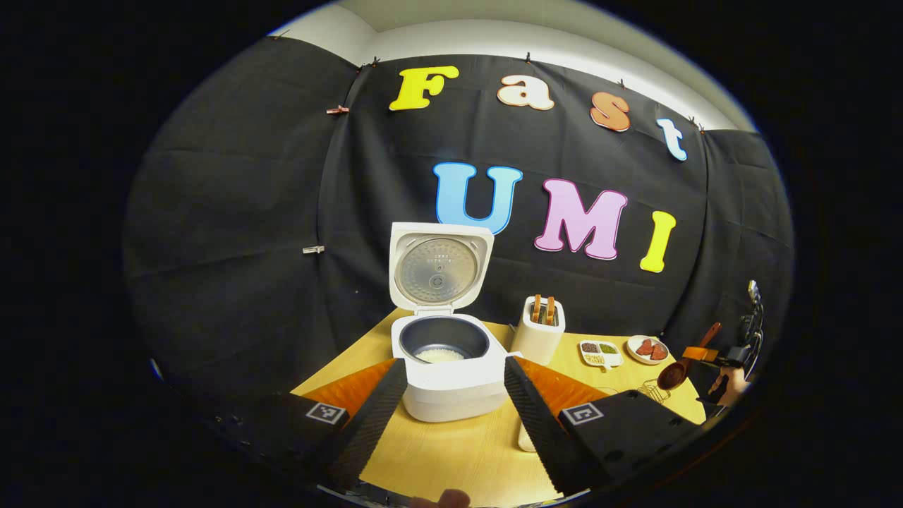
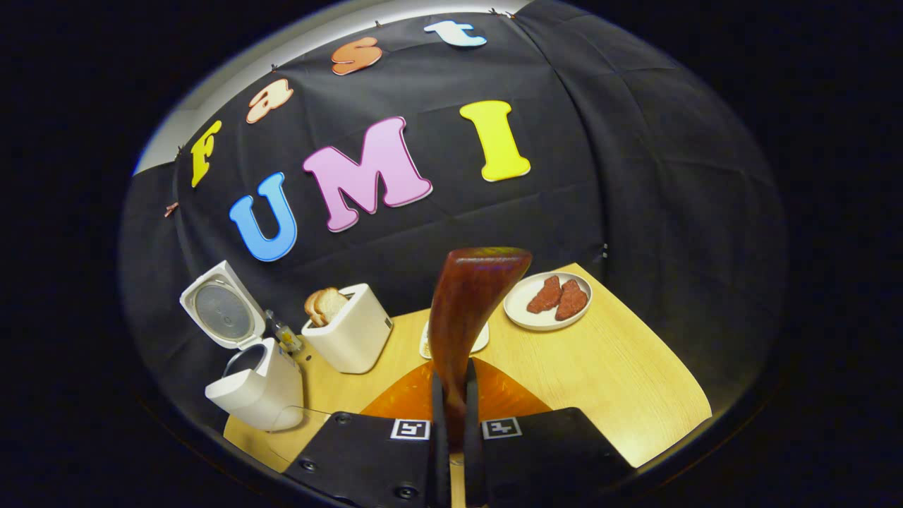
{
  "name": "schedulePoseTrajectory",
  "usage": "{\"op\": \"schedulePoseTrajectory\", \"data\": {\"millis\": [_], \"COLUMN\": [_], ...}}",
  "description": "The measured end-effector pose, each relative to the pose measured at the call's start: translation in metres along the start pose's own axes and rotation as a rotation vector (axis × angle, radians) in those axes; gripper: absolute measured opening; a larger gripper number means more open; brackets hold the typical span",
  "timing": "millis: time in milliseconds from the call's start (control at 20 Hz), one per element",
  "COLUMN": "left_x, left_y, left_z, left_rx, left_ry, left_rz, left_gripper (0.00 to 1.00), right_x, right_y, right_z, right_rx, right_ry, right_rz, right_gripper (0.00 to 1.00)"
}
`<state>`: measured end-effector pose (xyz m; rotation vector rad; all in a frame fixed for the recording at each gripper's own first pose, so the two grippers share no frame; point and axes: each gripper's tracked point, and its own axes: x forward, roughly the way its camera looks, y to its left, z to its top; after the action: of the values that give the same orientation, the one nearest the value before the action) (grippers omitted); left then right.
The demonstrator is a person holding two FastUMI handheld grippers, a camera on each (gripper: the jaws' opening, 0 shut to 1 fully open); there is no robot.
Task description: Close the left gripper, press the button to open the rice cooker; take a wooden spoon from the chopstick holder with the right hand, scoop a spoonful of rice and pour it into the rice cooker, then put the wooden spoon back into the chopstick holder.
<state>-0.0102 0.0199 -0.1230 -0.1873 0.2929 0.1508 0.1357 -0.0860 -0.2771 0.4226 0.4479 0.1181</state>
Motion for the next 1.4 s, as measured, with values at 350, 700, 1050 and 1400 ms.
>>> {"op": "schedulePoseTrajectory", "data": {"millis": [350, 700, 1050, 1400], "left_x": [0.005, 0.007, 0.011, 0.009], "left_y": [0.035, 0.047, 0.051, 0.073], "left_z": [0.009, 0.015, 0.021, 0.013], "left_rx": [0.054, 0.106, 0.131, 0.128], "left_ry": [-0.039, -0.053, -0.066, -0.051], "left_rz": [-0.046, -0.065, -0.06, -0.025], "left_gripper": [0.95, 0.95, 0.95, 0.95], "right_x": [-0.031, 0.0, 0.033, 0.037], "right_y": [0.113, 0.181, 0.177, 0.195], "right_z": [-0.006, -0.107, -0.184, -0.233], "right_rx": [-0.112, -0.443, -0.683, -0.57], "right_ry": [-0.054, 0.06, 0.152, 0.222], "right_rz": [0.08, 0.094, 0.011, 0.007], "right_gripper": [0.12, 0.12, 0.12, 0.15]}}
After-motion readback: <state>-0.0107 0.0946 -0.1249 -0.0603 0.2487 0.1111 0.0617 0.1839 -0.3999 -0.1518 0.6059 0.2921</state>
